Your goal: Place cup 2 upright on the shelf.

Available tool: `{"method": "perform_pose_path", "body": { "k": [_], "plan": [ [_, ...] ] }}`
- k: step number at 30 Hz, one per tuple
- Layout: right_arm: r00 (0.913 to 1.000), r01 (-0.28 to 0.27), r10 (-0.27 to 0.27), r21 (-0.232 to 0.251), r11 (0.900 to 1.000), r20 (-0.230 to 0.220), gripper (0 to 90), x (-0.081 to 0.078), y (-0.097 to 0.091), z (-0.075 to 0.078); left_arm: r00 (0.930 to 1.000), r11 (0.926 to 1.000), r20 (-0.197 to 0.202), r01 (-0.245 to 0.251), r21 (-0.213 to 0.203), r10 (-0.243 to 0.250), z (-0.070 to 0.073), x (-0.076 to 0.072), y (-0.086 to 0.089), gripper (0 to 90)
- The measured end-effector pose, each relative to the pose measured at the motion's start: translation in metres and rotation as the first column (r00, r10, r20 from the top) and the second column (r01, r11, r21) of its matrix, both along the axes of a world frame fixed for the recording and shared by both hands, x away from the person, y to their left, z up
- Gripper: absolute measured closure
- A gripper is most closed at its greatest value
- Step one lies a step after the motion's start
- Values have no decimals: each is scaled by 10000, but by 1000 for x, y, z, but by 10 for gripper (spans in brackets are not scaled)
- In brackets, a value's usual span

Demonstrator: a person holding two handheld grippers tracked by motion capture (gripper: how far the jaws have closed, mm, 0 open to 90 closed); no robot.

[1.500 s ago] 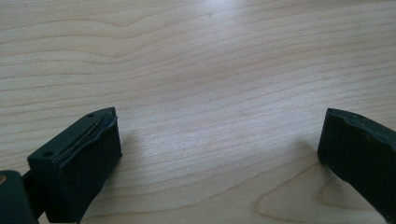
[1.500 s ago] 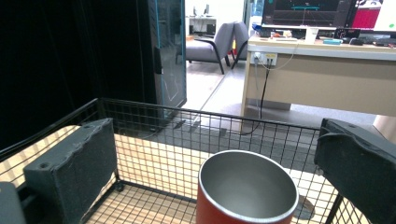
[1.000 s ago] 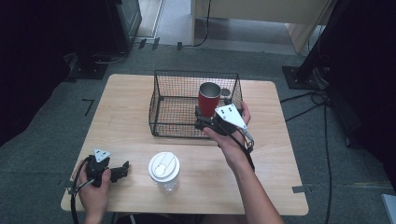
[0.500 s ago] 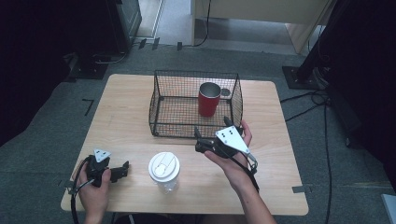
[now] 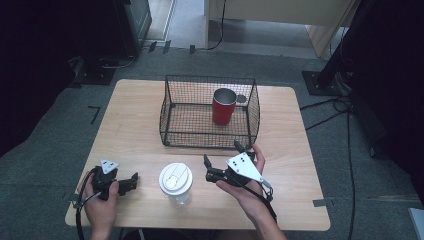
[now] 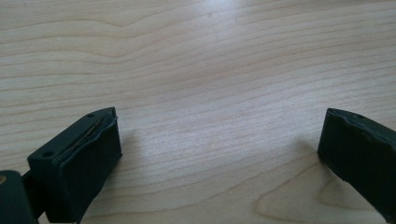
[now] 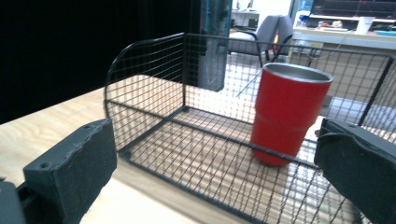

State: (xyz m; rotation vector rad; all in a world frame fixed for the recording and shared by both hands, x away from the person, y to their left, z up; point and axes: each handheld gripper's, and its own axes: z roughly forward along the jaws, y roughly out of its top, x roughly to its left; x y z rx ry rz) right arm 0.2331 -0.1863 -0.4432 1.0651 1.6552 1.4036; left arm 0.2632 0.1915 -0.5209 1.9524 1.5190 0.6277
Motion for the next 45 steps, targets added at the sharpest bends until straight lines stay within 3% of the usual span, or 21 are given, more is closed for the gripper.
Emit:
{"method": "perform_pose_path", "body": {
  "k": [15,23,32,45],
  "plan": [
    [9971,-716,715,-36,9974,-246,0,-23,8,-17,10000,10000,-8,11,13,-11,0,0,0,0],
    [9914,-1266,1262,-111,9919,-333,0,-36,14,-27,10000,10000,-8,9,19,-9,0,0,0,0],
    [9790,-1992,1985,-102,9799,-468,0,-47,21,-33,10000,10000,-3,14,19,-14,0,0,0,0],
    [9664,-2511,2503,-60,9679,-585,0,-55,27,-35,10000,10000,5,2,11,-2,0,0,0,0]
  ]
}}
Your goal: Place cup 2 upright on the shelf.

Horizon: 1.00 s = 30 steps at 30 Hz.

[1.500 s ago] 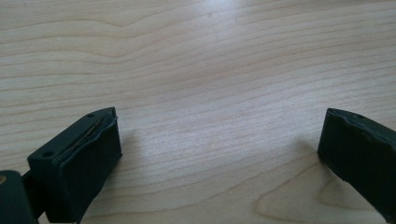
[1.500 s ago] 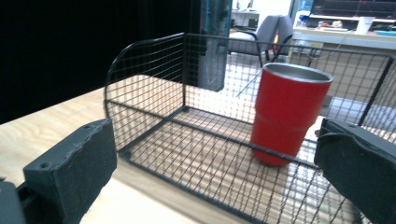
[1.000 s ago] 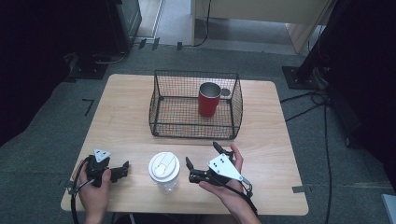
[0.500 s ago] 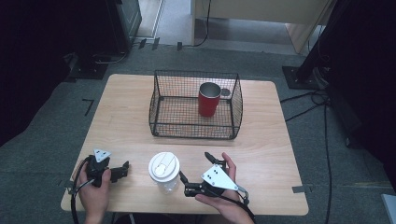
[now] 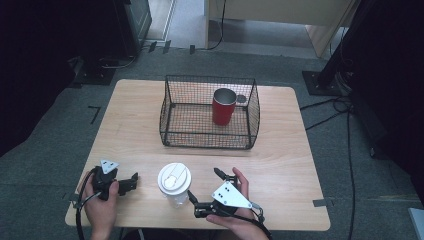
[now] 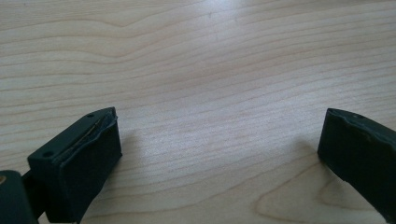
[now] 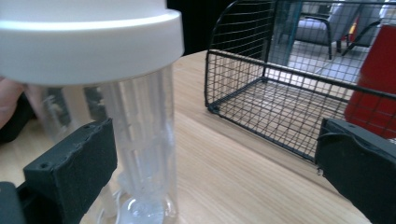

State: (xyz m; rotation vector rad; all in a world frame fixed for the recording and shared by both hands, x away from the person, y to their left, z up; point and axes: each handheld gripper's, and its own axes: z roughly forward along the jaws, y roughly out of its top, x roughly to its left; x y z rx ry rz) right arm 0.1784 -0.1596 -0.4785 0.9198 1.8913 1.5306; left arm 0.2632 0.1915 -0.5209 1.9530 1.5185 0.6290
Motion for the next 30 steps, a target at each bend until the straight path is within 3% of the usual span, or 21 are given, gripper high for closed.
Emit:
{"method": "perform_pose_path", "body": {
  "k": [30],
  "plan": [
    [9897,-1418,1422,219,9897,-162,0,4,36,7,10000,10000,-8,-1,-5,1,0,0,0,0]
  ]
}}
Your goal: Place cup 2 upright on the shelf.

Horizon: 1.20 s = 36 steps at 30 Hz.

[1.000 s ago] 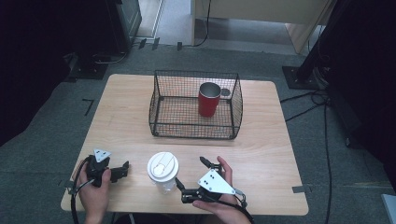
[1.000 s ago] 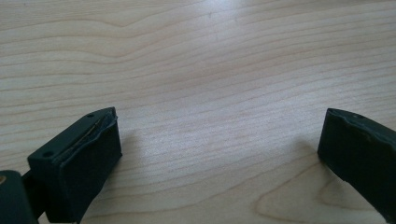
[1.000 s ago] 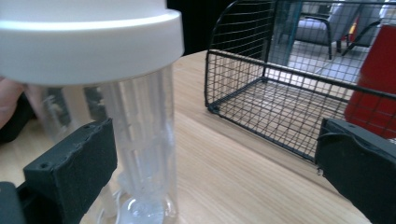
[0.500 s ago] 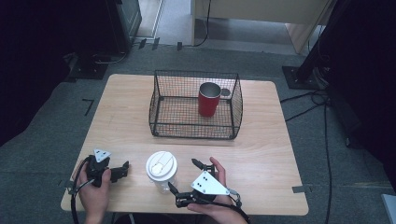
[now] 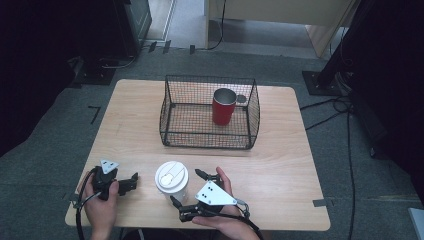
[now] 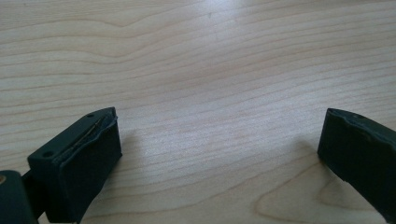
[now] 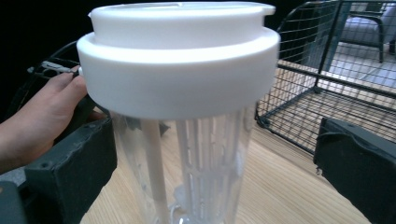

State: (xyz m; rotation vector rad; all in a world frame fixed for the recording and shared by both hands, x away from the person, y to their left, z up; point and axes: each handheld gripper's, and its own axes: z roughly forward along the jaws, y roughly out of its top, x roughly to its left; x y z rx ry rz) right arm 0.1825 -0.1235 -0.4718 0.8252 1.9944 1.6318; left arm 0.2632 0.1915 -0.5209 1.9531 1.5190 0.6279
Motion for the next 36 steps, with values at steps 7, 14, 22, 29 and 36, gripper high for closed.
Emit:
{"method": "perform_pose_path", "body": {
  "k": [7,14,22,29,36],
  "plan": [
    [9998,-188,188,40,9998,63,19,5,11,2,10000,10000,-1,1,-1,-1,0,0,0,0],
    [9997,-228,227,132,9997,126,47,10,21,3,10000,10000,-1,1,-3,-1,0,0,0,0],
    [9998,-201,202,223,9995,-24,62,14,28,2,10000,10000,-2,-1,-2,1,0,0,0,0],
    [9999,-109,109,178,9998,-33,127,15,35,3,10000,10000,-2,1,-1,-1,0,0,0,0],
    [9998,-65,64,86,9999,180,155,16,38,2,10000,10000,-2,-1,-2,1,0,0,0,0]
  ]
}}
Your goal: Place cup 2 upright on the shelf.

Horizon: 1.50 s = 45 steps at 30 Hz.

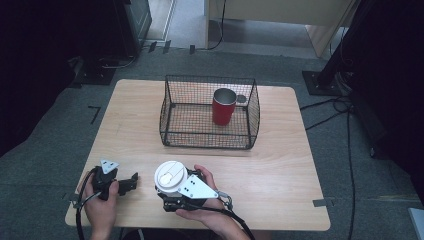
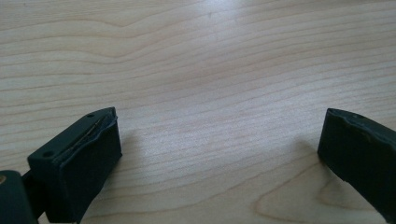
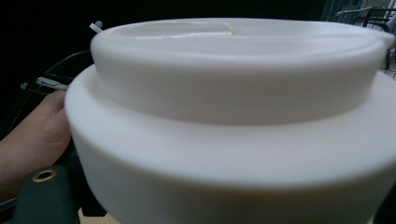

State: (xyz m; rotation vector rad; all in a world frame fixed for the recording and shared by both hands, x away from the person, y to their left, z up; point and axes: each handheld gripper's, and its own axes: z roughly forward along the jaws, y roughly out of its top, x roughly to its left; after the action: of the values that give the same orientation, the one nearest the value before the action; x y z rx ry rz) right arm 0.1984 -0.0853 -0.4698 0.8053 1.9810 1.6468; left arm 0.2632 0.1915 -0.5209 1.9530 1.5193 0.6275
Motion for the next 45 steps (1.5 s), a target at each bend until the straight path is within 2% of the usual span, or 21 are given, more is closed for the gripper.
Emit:
{"method": "perform_pose_path", "body": {
  "k": [10,34,45],
  "plan": [
    [9992,343,-346,164,9993,219,157,-1,0,3,10000,10000,0,0,-1,0,0,0,0,0],
    [9932,689,-736,540,9962,899,157,7,-2,26,10000,10000,-2,2,-6,-2,0,0,0,0],
    [9902,908,-966,609,9940,1007,157,14,-1,35,10000,10000,1,-1,-11,1,0,0,0,0]
  ]
}}
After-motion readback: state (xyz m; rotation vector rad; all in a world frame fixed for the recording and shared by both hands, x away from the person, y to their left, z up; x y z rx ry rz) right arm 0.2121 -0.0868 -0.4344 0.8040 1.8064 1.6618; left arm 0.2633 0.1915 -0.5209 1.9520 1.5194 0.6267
